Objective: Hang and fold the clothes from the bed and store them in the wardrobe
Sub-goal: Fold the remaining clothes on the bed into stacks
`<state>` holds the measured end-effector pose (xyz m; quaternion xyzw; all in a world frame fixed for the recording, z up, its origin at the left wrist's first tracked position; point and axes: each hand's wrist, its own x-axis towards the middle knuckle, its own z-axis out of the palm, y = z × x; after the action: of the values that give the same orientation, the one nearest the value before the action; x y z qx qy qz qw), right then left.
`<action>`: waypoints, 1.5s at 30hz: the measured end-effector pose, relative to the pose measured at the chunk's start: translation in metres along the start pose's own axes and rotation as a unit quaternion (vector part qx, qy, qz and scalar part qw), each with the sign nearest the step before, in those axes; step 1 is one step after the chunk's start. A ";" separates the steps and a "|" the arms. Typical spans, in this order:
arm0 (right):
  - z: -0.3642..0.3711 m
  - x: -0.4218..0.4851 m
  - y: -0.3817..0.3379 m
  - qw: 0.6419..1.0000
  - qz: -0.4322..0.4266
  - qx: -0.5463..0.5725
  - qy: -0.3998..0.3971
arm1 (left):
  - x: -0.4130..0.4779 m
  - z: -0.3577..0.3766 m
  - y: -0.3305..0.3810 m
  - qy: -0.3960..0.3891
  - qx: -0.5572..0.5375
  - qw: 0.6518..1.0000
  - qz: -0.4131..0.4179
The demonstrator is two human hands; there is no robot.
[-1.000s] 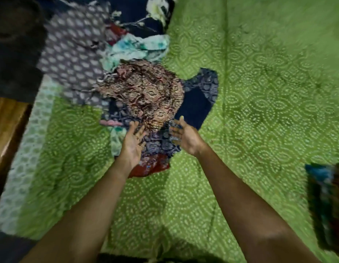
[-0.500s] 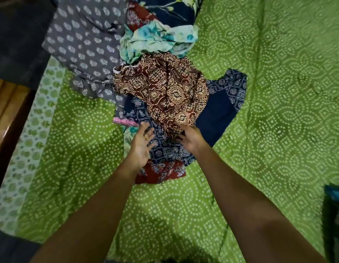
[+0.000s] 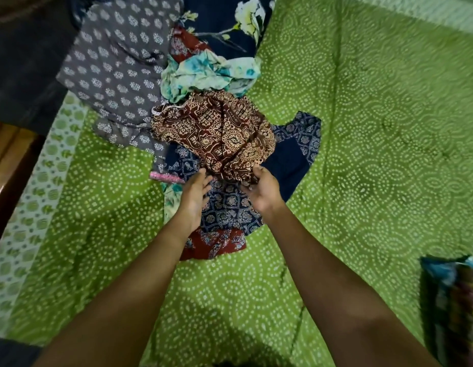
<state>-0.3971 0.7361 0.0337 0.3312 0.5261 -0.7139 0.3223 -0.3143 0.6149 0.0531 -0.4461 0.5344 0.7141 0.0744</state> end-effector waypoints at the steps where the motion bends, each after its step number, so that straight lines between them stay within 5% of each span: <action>1: 0.001 -0.009 -0.007 1.000 -0.014 0.017 -0.013 | -0.008 0.004 0.005 -0.001 0.006 1.000 0.011; 10: -0.014 -0.116 -0.069 0.979 -0.115 0.092 -0.141 | -0.092 0.050 0.053 -0.015 0.066 0.985 0.157; 14: -0.038 -0.178 -0.093 0.966 -0.156 0.068 -0.195 | -0.138 0.066 0.065 -0.024 0.154 0.944 0.291; 17: -0.058 -0.227 -0.107 0.954 -0.174 0.051 -0.237 | -0.168 0.079 0.074 0.051 0.253 0.910 0.325; 20: -0.081 -0.271 -0.120 0.941 -0.219 0.002 -0.257 | -0.210 0.095 0.082 0.064 0.277 0.891 0.355; 23: -0.102 -0.307 -0.136 0.923 -0.290 -0.049 -0.248 | -0.254 0.109 0.093 0.047 0.208 0.907 0.362; 30: -0.139 -0.366 -0.161 0.814 -0.429 -0.326 -0.220 | -0.359 0.152 0.115 -0.068 0.117 0.896 0.422; 37: -0.165 -0.391 -0.184 0.865 -0.362 -0.211 -0.276 | -0.402 0.160 0.127 -0.134 0.229 0.849 0.457; 41: -0.184 -0.399 -0.195 0.869 -0.373 -0.221 -0.241 | -0.404 0.161 0.133 -0.079 0.278 0.810 0.510; 45: -0.192 -0.404 -0.209 0.898 -0.368 -0.119 -0.210 | -0.403 0.158 0.136 -0.049 0.473 0.777 0.413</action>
<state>-0.3091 1.0166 0.4307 -0.0847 0.6112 -0.7669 0.1767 -0.2428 0.8385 0.4415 -0.0558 0.9333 0.3548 -0.0001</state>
